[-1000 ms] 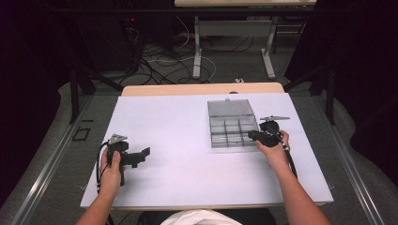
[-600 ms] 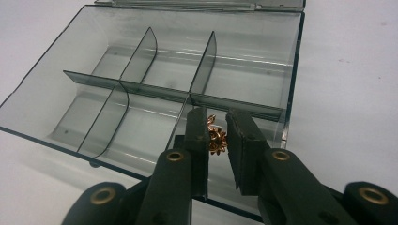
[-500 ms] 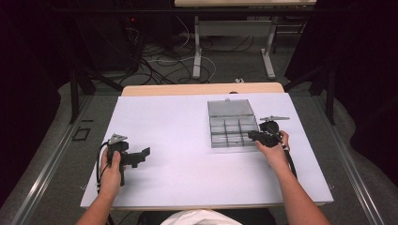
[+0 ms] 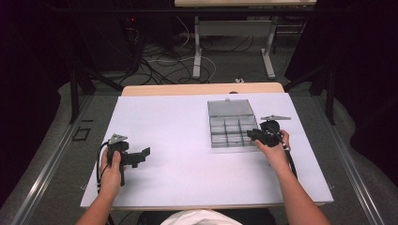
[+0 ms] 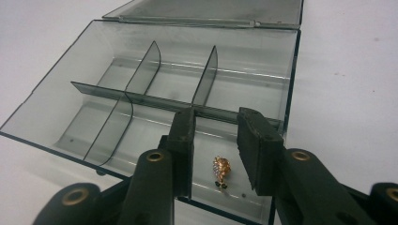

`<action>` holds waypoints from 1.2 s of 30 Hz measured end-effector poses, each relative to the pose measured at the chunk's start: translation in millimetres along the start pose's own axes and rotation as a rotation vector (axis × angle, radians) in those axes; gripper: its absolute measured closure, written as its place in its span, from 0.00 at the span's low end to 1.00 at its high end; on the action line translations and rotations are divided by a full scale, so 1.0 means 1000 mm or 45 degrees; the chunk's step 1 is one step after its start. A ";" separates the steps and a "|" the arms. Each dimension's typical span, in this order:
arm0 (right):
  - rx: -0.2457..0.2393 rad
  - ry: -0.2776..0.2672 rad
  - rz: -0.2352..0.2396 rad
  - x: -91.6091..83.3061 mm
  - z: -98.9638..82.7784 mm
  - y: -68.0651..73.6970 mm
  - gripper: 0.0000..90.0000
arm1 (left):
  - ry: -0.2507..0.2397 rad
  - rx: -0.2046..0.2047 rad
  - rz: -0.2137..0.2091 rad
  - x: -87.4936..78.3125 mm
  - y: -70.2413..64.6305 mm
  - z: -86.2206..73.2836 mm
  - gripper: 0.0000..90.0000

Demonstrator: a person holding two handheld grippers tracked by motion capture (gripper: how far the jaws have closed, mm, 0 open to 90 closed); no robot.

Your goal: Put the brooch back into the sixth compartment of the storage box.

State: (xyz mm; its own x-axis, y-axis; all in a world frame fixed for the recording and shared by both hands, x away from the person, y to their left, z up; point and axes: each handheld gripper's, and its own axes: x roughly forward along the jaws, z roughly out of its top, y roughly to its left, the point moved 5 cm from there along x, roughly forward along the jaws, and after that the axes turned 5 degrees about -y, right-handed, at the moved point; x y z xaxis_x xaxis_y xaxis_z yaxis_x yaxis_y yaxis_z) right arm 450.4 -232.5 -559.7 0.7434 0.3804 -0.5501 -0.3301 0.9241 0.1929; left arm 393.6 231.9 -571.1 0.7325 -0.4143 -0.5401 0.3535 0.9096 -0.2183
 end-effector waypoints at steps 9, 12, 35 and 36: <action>-0.007 -0.027 0.032 -0.002 0.004 0.004 0.62 | 0.003 -0.001 0.002 -0.001 0.000 0.000 0.02; -0.016 -0.040 0.070 -0.003 0.005 0.008 0.56 | -0.001 -0.004 0.004 -0.001 0.001 0.000 0.02; -0.128 -0.063 0.134 -0.035 0.007 0.013 0.35 | 0.002 -0.002 0.005 -0.003 0.001 0.001 0.02; -0.132 -0.063 0.137 -0.037 0.006 0.011 0.35 | -0.001 -0.002 0.004 -0.002 0.001 0.001 0.02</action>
State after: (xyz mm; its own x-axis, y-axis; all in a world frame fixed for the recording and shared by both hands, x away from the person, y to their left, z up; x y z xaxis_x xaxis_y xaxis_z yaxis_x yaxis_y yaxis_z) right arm 422.5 -235.7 -532.3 0.7277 0.4804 -0.4895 -0.4653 0.8701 0.1623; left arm 392.5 233.4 -569.5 0.7340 -0.4116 -0.5403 0.3501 0.9109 -0.2182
